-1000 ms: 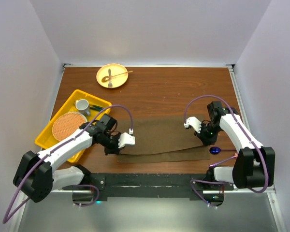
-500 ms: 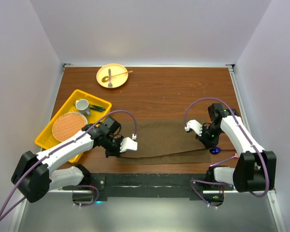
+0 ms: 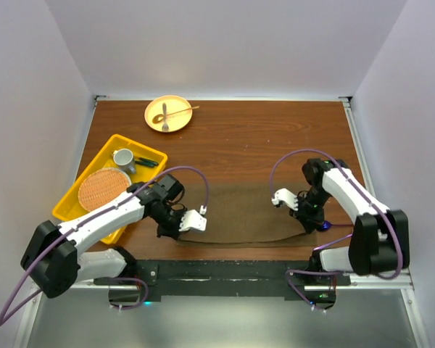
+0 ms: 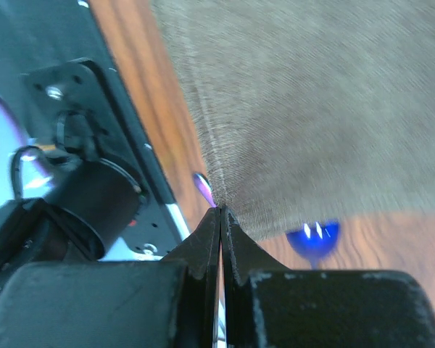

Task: Fold the napkin into a case and place the utensils inside
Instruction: Fold and flatten the napkin at the center of the board, then smooth out the rectangle-folded napkin at the center of the board.

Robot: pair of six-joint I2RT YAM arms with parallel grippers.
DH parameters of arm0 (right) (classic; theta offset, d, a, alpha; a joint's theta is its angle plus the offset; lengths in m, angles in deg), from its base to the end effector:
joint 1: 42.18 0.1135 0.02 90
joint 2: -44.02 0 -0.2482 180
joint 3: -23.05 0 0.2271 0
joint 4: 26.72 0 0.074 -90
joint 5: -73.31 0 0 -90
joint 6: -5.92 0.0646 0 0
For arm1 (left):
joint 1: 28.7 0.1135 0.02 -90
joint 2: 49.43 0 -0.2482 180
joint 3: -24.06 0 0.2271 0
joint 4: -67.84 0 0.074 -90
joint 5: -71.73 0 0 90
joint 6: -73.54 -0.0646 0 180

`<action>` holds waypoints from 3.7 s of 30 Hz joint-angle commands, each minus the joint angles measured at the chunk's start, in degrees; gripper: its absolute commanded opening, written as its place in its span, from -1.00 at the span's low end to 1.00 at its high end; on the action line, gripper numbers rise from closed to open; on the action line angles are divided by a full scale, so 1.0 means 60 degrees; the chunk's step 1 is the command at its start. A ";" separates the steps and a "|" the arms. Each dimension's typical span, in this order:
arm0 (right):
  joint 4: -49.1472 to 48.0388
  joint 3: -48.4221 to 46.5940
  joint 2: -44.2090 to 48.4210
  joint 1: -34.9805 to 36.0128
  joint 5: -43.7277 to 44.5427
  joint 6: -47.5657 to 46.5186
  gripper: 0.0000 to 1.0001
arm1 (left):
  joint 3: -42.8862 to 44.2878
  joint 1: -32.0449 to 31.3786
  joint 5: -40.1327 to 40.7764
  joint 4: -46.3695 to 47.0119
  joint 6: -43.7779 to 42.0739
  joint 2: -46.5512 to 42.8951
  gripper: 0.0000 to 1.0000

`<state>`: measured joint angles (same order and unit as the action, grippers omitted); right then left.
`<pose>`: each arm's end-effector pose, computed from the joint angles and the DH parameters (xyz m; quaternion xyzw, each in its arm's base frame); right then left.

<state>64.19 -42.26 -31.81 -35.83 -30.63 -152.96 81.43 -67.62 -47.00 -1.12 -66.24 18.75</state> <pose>0.1528 0.0327 0.1787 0.5933 -0.7897 -0.1545 0.0218 0.1159 -0.1335 0.1728 0.6903 0.6745 -0.2378 0.1094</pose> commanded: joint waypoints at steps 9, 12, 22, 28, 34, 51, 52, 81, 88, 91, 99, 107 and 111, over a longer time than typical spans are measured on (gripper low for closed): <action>-0.1142 -0.0910 -0.3062 0.0802 0.0050 0.1446 -1.00 | -0.0488 -0.0077 0.1330 0.2319 0.0796 0.1511 -1.00; -0.1860 -0.1128 -0.3647 0.0729 0.0504 0.1592 -1.00 | -0.0445 0.0201 0.1609 0.2817 0.0826 0.2227 -1.00; -0.2404 -0.3691 -0.5334 0.0055 0.0756 0.2047 -1.00 | 0.1151 0.1842 0.2078 0.3389 0.0387 0.3854 -1.00; -0.1585 -0.3987 -0.4809 0.0055 0.0564 0.1682 -1.00 | 0.1928 0.1930 0.1743 0.3010 0.0284 0.3827 -1.00; -0.0765 -0.3723 -0.3944 0.0055 0.0258 0.1505 -1.00 | 0.2265 0.1930 0.1390 0.2424 0.0357 0.3271 -1.00; -0.1143 -0.1863 -0.3299 0.0055 0.0740 0.1095 -1.00 | 0.1973 0.1843 0.0877 0.1632 -0.0169 0.2875 -1.00; -0.1231 -0.1819 -0.3284 0.0041 0.0784 0.1051 -1.00 | 0.1799 0.1828 0.0935 0.1690 -0.0199 0.2845 -1.00; -0.3472 -0.0310 -0.2449 0.0216 0.1443 0.1856 -0.21 | 0.1460 0.1565 0.0467 0.2744 0.0211 0.2904 -0.15; -0.3985 0.0144 -0.2201 0.0479 0.1721 0.2003 -0.26 | 0.1182 0.1550 0.0730 0.3052 0.0210 0.3079 -0.13; -0.4161 0.0378 -0.2011 0.0596 0.1867 0.2017 -0.33 | 0.1094 0.1550 0.0775 0.3140 0.0254 0.3080 -0.13; -0.3636 0.0057 -0.1395 0.0699 0.1780 0.2120 -0.84 | 0.1006 0.1550 0.0833 0.3082 0.0255 0.2948 -0.18; -0.2785 -0.0470 -0.0882 0.0685 0.1576 0.1988 -1.00 | 0.1079 0.1550 0.0907 0.2936 0.0108 0.2875 -0.25; -0.2593 -0.0325 -0.0678 0.0699 0.1574 0.1843 -0.24 | 0.1079 0.1550 0.0848 0.2965 0.0123 0.2816 -0.22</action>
<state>45.66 -43.34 -38.32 -31.97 -20.24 -140.63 87.68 -58.09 -41.41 16.23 -65.08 37.22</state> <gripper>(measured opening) 0.243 0.384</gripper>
